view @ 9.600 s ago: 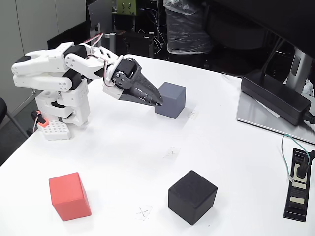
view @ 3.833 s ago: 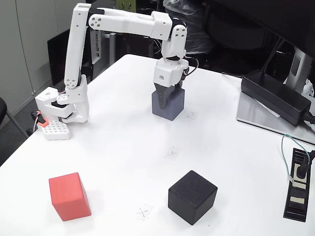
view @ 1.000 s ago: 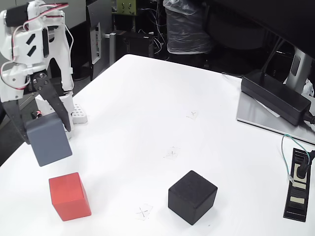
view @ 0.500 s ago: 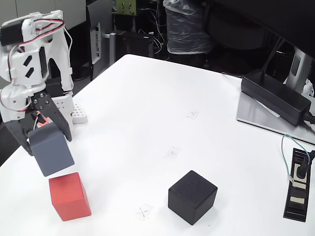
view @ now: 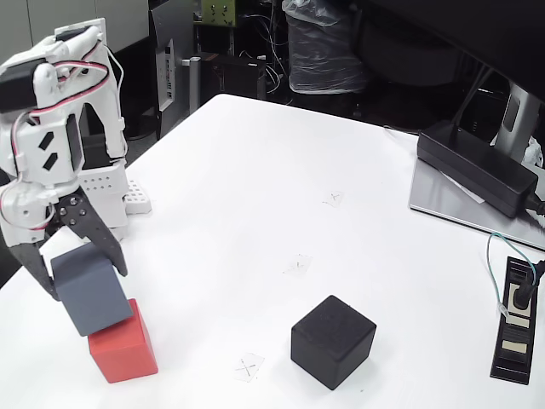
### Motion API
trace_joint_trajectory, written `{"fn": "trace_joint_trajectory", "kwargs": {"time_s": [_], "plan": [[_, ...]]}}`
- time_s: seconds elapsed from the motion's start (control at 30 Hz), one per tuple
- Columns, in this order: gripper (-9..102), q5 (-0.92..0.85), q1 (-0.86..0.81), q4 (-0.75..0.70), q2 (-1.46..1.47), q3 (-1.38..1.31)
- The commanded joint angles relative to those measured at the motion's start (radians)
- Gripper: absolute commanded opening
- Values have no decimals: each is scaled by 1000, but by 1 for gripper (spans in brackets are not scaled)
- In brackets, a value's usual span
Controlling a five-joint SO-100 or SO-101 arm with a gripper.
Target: Stack the three blocks in an ordered color.
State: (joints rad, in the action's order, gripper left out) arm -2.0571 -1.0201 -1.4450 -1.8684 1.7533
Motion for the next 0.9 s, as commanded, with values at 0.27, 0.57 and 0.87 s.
{"fn": "trace_joint_trajectory", "kwargs": {"time_s": [0.27, 0.57, 0.87], "plan": [[0, 6, -3, 71, 61, -15], [3, 5, 8, 78, 61, -15], [25, 5, 8, 84, 63, -15]]}}
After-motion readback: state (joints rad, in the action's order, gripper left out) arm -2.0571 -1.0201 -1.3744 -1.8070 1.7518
